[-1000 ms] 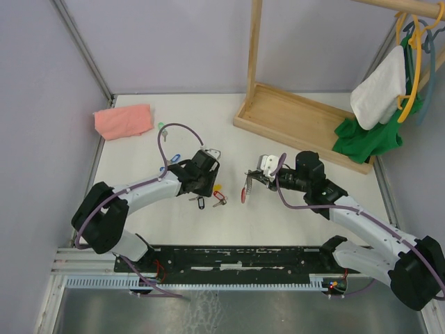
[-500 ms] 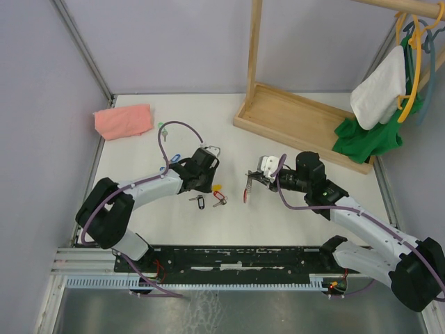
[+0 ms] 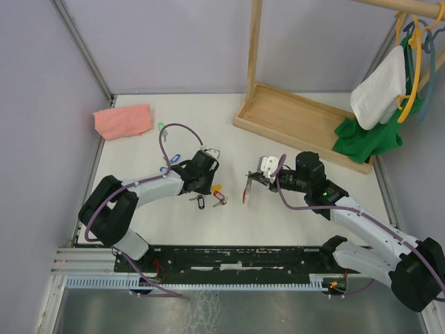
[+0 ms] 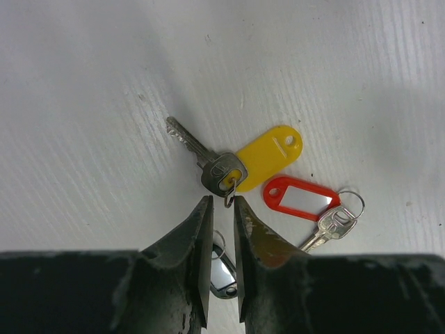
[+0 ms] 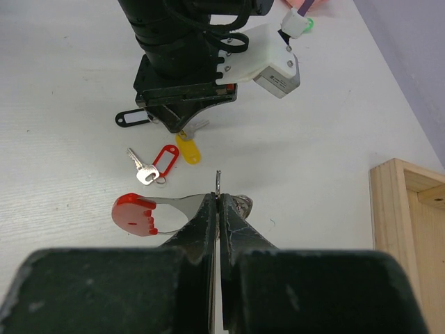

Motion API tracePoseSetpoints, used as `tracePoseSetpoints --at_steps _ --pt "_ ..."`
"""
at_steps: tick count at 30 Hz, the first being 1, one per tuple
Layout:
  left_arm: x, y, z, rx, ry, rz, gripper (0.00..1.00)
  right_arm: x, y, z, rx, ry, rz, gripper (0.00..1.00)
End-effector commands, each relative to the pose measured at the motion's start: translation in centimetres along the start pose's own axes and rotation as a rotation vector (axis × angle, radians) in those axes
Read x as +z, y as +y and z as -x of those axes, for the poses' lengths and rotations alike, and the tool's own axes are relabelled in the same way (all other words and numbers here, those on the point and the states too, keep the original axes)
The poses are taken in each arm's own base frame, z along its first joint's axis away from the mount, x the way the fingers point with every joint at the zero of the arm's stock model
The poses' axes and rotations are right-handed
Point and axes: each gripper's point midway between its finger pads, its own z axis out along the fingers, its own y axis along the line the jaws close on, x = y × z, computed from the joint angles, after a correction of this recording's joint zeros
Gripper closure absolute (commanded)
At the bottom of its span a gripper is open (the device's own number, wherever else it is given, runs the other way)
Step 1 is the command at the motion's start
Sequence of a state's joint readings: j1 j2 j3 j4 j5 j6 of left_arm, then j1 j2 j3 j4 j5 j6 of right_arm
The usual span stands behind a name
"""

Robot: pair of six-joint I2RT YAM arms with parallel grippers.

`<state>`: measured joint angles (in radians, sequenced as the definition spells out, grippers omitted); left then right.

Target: Put the keys on the keyring

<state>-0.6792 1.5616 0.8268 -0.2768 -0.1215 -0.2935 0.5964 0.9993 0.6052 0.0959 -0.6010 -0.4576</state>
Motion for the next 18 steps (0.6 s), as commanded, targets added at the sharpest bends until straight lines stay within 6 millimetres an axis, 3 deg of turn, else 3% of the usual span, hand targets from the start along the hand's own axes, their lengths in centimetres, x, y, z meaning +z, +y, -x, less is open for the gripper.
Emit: tracePoseSetpoints --at_steps 1,18 --pt "0.48 -0.03 0.76 0.024 -0.033 -0.010 0.76 -0.12 -0.62 1.82 -0.048 -0.056 -0.016 0.99" --pt "1.06 -0.33 -0.04 0.024 -0.015 -0.029 0.85 -0.14 -0.48 1.83 -0.049 -0.054 -0.008 0.99"
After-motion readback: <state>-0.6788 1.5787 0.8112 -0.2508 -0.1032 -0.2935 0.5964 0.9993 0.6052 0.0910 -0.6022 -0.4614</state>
